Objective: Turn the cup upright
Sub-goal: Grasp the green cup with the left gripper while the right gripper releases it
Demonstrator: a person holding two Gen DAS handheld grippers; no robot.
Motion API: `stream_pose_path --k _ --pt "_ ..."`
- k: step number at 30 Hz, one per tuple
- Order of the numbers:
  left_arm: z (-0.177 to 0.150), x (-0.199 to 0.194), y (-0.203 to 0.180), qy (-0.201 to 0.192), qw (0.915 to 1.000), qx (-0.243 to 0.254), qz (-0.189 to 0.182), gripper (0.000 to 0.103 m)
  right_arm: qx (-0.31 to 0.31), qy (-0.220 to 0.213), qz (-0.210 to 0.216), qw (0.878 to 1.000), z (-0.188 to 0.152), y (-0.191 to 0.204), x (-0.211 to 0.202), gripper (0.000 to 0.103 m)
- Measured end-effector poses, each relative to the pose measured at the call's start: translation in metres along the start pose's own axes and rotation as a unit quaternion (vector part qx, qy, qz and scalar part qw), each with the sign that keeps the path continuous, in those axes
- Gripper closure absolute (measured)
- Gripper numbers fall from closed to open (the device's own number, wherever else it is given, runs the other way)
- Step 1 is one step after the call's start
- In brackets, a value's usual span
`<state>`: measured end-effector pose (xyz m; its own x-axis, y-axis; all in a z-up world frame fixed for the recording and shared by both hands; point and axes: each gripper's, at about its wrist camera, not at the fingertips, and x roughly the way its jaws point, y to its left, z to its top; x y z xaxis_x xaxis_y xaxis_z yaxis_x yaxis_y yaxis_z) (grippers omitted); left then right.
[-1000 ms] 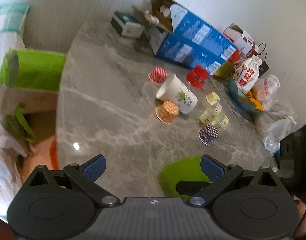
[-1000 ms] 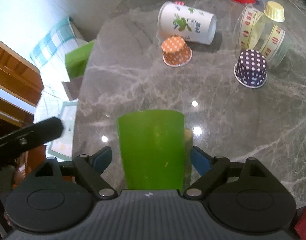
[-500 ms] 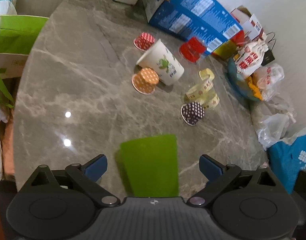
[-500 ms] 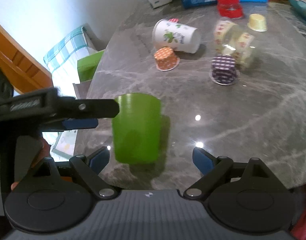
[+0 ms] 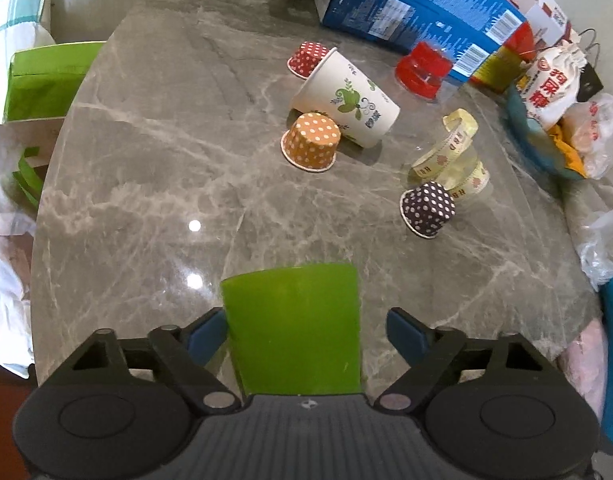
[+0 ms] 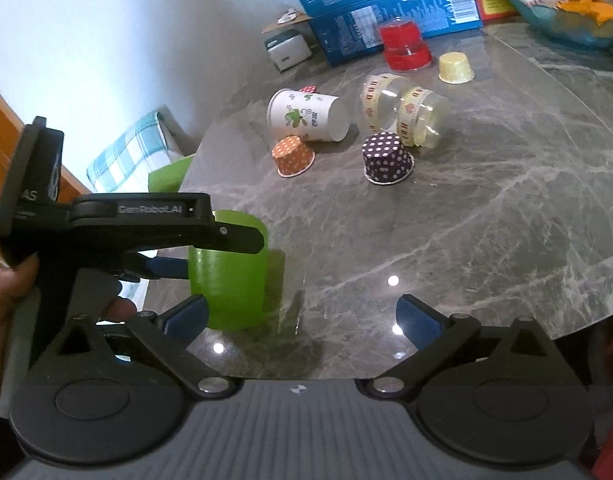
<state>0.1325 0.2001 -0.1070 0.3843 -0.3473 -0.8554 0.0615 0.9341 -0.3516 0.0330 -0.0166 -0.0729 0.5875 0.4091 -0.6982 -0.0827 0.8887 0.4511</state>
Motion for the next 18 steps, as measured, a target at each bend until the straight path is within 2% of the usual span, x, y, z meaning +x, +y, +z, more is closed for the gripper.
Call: stream_pose_path --k 4,5,8,11,14,16,18 --pt "0.000 0.009 -0.001 0.010 0.9999 -0.004 0.009 0.022 0.008 0.000 0.010 1.000 -0.003 -0.007 -0.001 0.002" --pt "0.000 0.010 -0.002 0.011 0.9999 0.000 0.012 0.026 0.009 0.000 0.013 1.000 -0.004 -0.009 -0.001 0.002" --pt "-0.001 0.009 -0.007 0.008 0.9993 0.024 0.028 0.026 0.014 0.001 0.016 1.000 -0.005 -0.012 0.000 0.002" --pt "-0.001 0.010 -0.015 0.000 0.9963 0.066 0.055 0.027 0.019 0.002 0.019 1.000 -0.006 -0.016 -0.001 0.002" --pt "0.000 0.008 -0.024 -0.009 0.9891 0.128 0.072 0.027 0.028 -0.002 0.022 0.999 -0.009 -0.021 -0.004 0.002" --pt "0.001 0.002 -0.028 -0.021 0.9854 0.156 0.064 0.027 0.034 -0.008 0.025 0.999 -0.010 -0.024 -0.007 0.002" --pt "0.005 -0.010 -0.028 -0.053 0.9848 0.163 0.032 0.028 0.042 -0.011 0.026 0.999 -0.012 -0.027 -0.008 0.002"
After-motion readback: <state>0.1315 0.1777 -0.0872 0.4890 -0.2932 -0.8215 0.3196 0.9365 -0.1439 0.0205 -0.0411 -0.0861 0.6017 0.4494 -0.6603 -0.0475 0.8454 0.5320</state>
